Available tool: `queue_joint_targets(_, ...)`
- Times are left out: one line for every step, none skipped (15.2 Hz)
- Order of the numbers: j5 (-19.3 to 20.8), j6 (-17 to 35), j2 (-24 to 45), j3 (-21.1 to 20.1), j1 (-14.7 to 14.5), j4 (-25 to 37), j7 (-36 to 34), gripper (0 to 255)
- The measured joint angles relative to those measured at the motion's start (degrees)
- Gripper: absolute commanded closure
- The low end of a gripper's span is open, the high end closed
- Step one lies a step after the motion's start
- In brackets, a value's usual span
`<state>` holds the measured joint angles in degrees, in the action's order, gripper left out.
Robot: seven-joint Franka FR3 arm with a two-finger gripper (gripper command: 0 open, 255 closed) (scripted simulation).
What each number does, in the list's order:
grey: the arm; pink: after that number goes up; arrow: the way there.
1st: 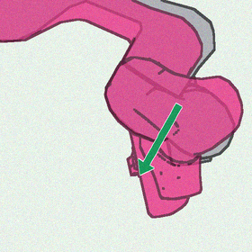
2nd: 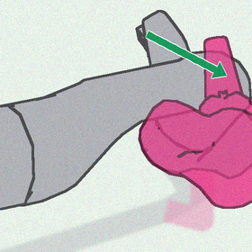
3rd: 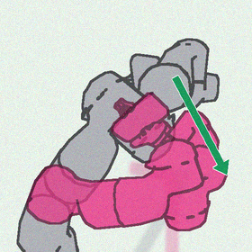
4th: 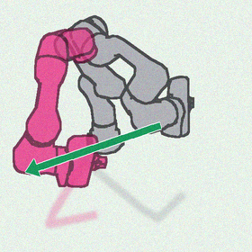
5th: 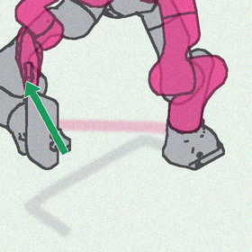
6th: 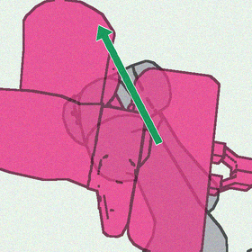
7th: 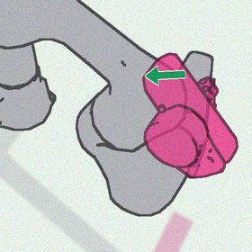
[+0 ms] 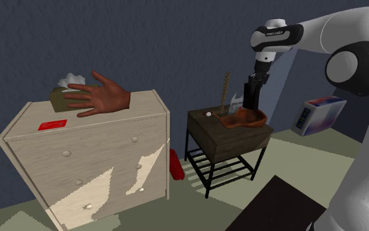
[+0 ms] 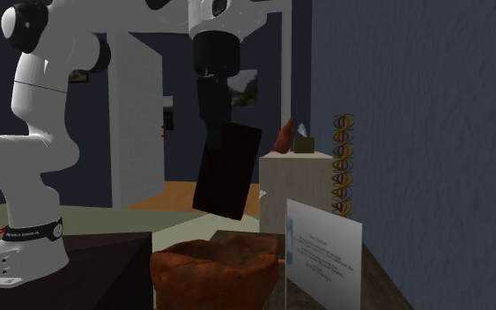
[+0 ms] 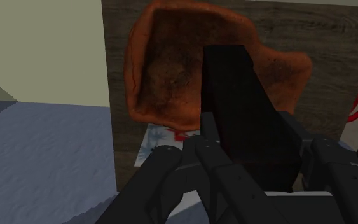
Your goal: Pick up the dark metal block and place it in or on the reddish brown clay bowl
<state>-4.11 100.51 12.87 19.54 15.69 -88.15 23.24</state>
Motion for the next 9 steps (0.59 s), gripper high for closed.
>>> queue_joint_targets(-0.03, 0.81, 0.04, 0.01, 0.03, -0.78, 0.11, 255)
queue_joint_targets(-0.04, 1.48, 0.06, -0.02, -0.03, -1.43, 0.06, 255)
queue_joint_targets(-0.03, 2.38, 0.02, -0.05, -0.09, -2.37, 0.04, 255)
queue_joint_targets(-0.02, 3.09, -0.02, -0.08, -0.14, -3.12, 0.01, 255)
queue_joint_targets(-0.08, 3.8, 0.13, -0.1, -0.15, -3.68, 0.03, 255)
queue_joint_targets(-0.11, 4.62, 0.16, -0.11, -0.15, -4.49, 0.1, 255)
queue_joint_targets(-0.11, 5.12, 0.15, -0.13, -0.19, -5.0, 0.08, 255)
queue_joint_targets(-0.11, 5.35, 0.15, -0.13, -0.19, -5.23, 0.08, 255)
queue_joint_targets(-0.11, 5.51, 0.13, -0.13, -0.19, -5.38, 0.09, 255)
